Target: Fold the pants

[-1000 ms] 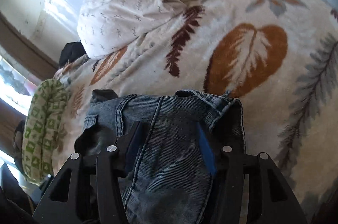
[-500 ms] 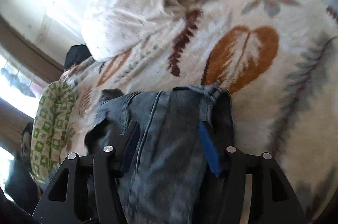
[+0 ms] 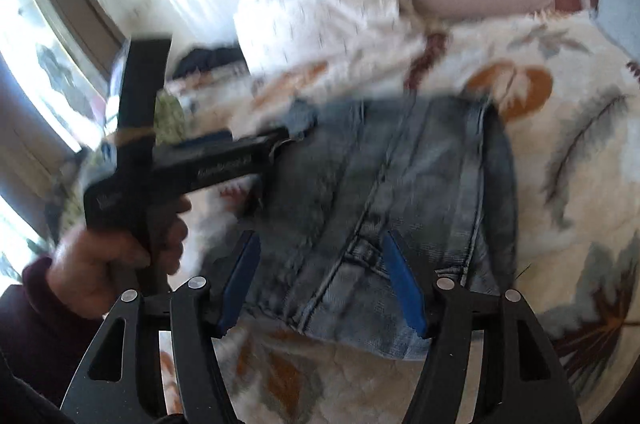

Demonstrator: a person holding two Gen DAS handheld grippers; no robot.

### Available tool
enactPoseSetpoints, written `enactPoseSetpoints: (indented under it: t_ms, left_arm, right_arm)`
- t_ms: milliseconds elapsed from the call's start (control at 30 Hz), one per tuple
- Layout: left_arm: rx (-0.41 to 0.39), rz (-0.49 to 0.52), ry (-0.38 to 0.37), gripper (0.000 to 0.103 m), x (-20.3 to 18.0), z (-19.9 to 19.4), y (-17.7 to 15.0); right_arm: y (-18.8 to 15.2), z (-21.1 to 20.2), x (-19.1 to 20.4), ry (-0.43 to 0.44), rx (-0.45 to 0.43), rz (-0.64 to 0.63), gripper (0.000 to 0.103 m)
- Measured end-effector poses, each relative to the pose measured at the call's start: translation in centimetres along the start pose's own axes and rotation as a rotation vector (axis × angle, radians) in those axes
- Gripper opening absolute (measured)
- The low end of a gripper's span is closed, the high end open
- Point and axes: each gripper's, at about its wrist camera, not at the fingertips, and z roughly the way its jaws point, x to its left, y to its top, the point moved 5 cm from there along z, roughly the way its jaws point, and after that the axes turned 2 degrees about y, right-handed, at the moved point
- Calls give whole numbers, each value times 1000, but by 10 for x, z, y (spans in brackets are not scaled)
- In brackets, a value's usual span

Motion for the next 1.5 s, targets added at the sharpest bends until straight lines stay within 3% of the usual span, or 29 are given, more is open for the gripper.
enactPoseSetpoints:
  t_ms: [100, 233, 367, 600, 733, 867, 933, 1067, 1267, 1500]
  left_arm:
    - [-6, 7, 13, 82, -1, 10, -13]
    - [39, 12, -3, 97, 7, 21, -10]
    - [62, -96, -98, 95, 24, 13, -9]
    - [-81, -94, -27, 94, 35, -64, -28]
    - [-138, -25, 41, 95, 23, -91, -39]
    - [-49, 76, 55, 94, 3, -73, -61]
    - [-30, 61, 59, 94, 4, -62, -72]
    - [2, -2, -3, 95, 10, -50, -81]
    - [-19, -15, 25, 96, 9, -50, -81]
    - [-35, -18, 110, 94, 9, -74, -74]
  right_arm:
    - [-12, 20, -6, -37, 94, -40, 63]
    - [-19, 25, -4, -49, 134, -126, 63]
    - [-22, 27, -1, -57, 134, -183, 63]
    - [-18, 17, 1, -21, 109, -170, 66]
    - [-9, -2, -5, -22, 56, -116, 68]
    - [-4, -19, -16, -47, -7, -62, 68]
    - [-5, -20, -15, -58, -12, -71, 68]
    - [-7, -7, -23, -85, 31, -45, 69]
    - [-9, 10, -27, -70, 80, -35, 78]
    - [-4, 3, -29, -40, 55, 21, 78]
